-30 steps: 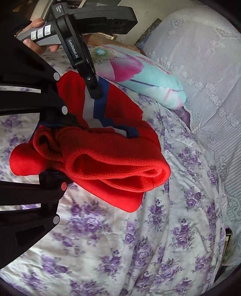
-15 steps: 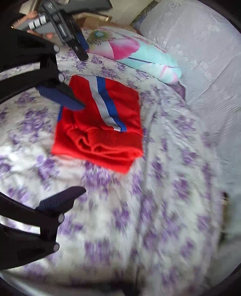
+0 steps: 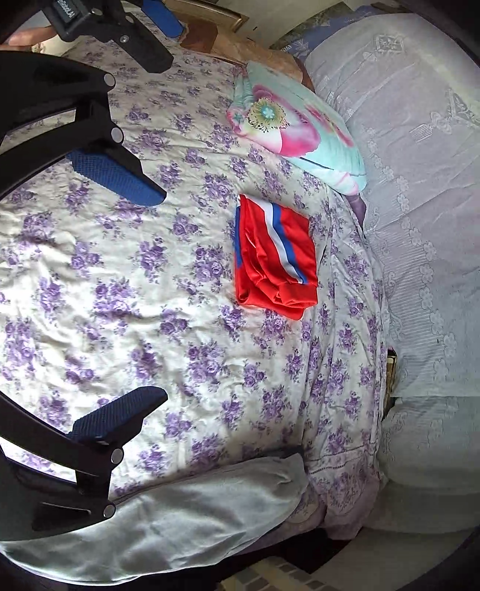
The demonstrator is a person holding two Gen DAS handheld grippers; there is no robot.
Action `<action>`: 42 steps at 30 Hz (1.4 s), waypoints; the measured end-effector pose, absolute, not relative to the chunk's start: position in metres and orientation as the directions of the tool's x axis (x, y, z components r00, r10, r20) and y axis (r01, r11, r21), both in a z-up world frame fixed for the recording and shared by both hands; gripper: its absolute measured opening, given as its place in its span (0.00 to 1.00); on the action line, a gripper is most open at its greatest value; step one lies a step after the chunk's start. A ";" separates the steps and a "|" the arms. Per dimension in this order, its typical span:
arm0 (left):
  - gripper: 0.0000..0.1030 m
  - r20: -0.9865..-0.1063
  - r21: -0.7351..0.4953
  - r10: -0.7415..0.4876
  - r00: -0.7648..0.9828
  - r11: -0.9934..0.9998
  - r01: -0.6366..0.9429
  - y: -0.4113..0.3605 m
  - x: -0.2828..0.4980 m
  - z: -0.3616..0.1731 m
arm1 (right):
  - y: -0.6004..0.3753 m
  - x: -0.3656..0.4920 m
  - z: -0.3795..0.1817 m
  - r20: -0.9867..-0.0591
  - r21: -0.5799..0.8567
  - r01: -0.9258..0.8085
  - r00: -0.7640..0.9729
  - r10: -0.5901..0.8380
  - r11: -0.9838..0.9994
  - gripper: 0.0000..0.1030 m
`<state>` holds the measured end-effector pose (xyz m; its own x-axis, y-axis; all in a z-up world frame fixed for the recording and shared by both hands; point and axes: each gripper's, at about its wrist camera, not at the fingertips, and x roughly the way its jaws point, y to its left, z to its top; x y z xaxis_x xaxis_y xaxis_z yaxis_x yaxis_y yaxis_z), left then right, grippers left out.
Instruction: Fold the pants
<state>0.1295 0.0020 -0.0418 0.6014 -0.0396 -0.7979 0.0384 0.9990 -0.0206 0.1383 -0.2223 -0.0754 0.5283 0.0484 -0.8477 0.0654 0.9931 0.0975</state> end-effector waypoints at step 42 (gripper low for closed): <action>0.95 -0.778 -0.047 -0.080 0.623 0.996 0.070 0.005 0.048 -0.006 | -0.202 0.056 -0.041 -0.830 0.109 0.043 0.554 0.067 0.993 0.96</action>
<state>0.0480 0.0049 -0.0058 0.6231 -0.0803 -0.7780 0.0698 0.9965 -0.0470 0.0559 -0.2018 -0.0412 0.5540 0.0670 -0.8298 0.0429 0.9931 0.1088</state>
